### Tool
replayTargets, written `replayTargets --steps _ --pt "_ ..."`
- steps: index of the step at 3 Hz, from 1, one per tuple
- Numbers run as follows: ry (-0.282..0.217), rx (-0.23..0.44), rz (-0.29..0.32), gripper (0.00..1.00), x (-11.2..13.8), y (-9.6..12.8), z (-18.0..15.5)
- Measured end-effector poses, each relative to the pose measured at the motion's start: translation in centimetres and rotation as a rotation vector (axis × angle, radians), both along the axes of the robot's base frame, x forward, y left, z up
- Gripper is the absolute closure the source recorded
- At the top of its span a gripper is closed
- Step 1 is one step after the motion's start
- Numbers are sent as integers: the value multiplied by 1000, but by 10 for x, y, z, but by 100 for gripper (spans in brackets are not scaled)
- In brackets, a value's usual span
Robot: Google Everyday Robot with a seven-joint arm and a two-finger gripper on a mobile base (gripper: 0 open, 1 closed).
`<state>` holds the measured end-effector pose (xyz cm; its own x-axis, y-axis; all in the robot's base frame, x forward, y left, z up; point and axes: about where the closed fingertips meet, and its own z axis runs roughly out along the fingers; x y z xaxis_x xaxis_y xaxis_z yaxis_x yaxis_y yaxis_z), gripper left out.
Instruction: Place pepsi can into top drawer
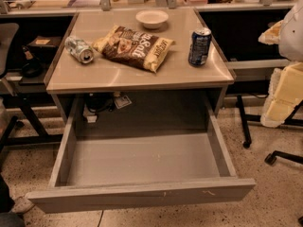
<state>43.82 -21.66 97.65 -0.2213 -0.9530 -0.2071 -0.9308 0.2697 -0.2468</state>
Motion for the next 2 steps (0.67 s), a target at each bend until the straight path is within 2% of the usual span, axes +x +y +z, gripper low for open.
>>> replayTargets --steps 1,2 --pt "0 0 0 0 0 0 0" --pt "-8 44 -45 0 10 -5 7"
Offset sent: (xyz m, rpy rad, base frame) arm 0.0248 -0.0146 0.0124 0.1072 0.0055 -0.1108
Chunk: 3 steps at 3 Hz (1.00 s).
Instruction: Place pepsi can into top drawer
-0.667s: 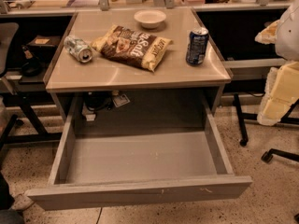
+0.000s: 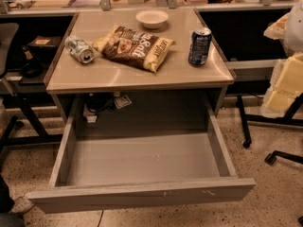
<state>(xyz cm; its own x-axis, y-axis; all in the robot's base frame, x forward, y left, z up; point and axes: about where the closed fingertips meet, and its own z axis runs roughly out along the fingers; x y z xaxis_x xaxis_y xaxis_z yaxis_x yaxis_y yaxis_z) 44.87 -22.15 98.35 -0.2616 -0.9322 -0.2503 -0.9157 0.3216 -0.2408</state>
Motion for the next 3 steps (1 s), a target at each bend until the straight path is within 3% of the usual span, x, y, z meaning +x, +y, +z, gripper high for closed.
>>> replayTargets --steps 2,3 --pt "23 125 -146 0 68 17 -23" --pt "42 141 -200 0 92 26 -39"
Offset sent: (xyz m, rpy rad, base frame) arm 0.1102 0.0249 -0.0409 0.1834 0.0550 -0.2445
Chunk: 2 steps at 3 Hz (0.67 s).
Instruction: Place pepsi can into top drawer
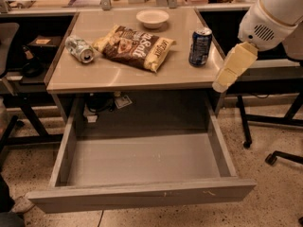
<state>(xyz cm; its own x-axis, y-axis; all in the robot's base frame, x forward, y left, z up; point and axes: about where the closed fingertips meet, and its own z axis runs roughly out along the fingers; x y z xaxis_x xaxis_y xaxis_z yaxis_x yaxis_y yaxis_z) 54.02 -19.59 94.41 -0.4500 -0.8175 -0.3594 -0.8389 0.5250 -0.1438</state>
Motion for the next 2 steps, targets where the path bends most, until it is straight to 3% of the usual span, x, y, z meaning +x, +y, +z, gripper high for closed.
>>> replayTargets --steps 1,2 --pt "2 2 -5 0 0 0 -1" --pt "-14 60 -71 0 12 0 -12"
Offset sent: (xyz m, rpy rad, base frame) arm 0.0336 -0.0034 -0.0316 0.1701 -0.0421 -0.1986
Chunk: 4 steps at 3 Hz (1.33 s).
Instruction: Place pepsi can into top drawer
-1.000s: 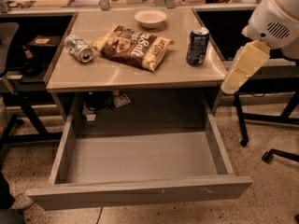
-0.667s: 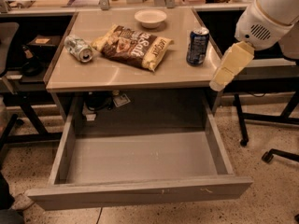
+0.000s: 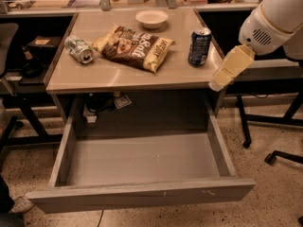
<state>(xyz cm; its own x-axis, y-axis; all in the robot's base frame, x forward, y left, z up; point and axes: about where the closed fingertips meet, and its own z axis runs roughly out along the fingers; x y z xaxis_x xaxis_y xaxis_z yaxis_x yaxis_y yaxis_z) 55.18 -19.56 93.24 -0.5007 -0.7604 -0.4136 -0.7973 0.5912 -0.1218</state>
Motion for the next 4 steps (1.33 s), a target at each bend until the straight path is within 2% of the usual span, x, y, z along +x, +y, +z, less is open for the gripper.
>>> replayTargets --steps 1,2,4 --pt "-23 41 -109 0 30 -3 -19" --pt "-52 96 -217 0 82 5 -32" --pt "-63 117 -221 0 85 8 -36"
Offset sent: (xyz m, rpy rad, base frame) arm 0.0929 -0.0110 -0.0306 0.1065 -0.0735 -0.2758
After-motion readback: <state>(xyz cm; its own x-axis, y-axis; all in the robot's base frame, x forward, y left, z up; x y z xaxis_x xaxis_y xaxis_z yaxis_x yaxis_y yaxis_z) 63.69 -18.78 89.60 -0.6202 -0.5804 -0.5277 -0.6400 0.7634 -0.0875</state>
